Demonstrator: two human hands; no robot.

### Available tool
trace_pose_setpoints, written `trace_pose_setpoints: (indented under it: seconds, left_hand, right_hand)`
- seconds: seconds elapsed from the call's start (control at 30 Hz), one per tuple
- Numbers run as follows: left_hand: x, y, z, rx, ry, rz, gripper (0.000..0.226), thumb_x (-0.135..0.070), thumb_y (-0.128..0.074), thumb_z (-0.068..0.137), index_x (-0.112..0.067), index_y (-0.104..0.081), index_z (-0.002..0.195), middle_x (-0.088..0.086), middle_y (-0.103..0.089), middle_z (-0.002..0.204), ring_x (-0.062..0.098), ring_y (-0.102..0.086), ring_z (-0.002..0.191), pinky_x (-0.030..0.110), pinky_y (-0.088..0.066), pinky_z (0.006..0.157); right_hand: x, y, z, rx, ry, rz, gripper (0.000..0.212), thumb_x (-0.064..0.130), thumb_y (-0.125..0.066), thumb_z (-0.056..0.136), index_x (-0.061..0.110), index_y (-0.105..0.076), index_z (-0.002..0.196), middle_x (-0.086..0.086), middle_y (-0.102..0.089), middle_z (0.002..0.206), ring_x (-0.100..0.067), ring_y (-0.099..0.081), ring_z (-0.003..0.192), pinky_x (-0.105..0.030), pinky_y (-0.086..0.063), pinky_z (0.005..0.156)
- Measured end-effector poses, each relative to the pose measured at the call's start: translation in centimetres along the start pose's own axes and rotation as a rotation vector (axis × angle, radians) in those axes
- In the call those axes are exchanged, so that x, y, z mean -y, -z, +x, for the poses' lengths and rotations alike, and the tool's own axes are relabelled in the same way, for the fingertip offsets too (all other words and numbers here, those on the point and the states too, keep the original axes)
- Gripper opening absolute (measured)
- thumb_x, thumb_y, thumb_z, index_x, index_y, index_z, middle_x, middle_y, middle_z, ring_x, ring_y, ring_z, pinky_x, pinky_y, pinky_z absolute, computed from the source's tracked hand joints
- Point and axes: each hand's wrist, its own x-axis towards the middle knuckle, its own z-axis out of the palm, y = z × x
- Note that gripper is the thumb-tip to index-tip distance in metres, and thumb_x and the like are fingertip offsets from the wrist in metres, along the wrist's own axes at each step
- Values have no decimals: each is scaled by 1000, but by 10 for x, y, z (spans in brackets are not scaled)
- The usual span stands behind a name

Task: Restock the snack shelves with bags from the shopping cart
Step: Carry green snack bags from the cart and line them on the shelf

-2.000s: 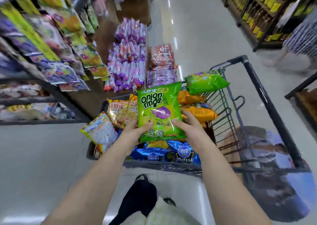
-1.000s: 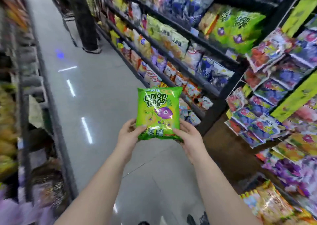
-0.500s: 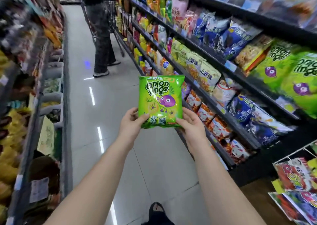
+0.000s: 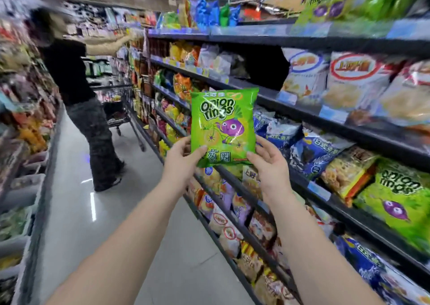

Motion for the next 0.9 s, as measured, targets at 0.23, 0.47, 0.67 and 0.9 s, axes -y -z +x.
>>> trace_pose_setpoints:
  seconds: [0.23,0.47,0.67,0.9]
  left_hand:
    - [-50,-18,163,210,-140,-30,29,-21,-70,90,-18,-62,117,1,-70,100,13,-66,87,15,-50,67]
    - [-104,-74,286,385,-265,-155,42,-31,-73,87,-16,-60,124,4,-69,103,14,-66,91,15,-48,70]
    - [-135,-139,352,424,-376,-277,39,-17,-73,87,-18,-55,122,8,-68,96,15,-64,81,9,-47,62]
    - [-165,-212,412,423,-570,-299,58,-14,-74,86,-24,-44,134,-3,-63,106,-3,-63,74,13,-52,66]
  right_hand:
    - [42,-57,116,-141,229,-88,40,1,-64,89,26,-57,120,-5,-71,107,-17,-68,101,-30,-52,87]
    - [107,-75,201,-281,448,-244,35,4,-64,90,28,-60,115,10,-66,90,-4,-62,80,-11,-48,70]
    - [162,-60,268,-343,584,-612,53,5,-65,89,36,-48,128,-2,-58,112,-10,-53,68,-20,-48,64]
    - [206,-32,342,-412,692,-854,62,12,-63,91,39,-41,143,20,-53,105,2,-53,78,-12,-44,74]
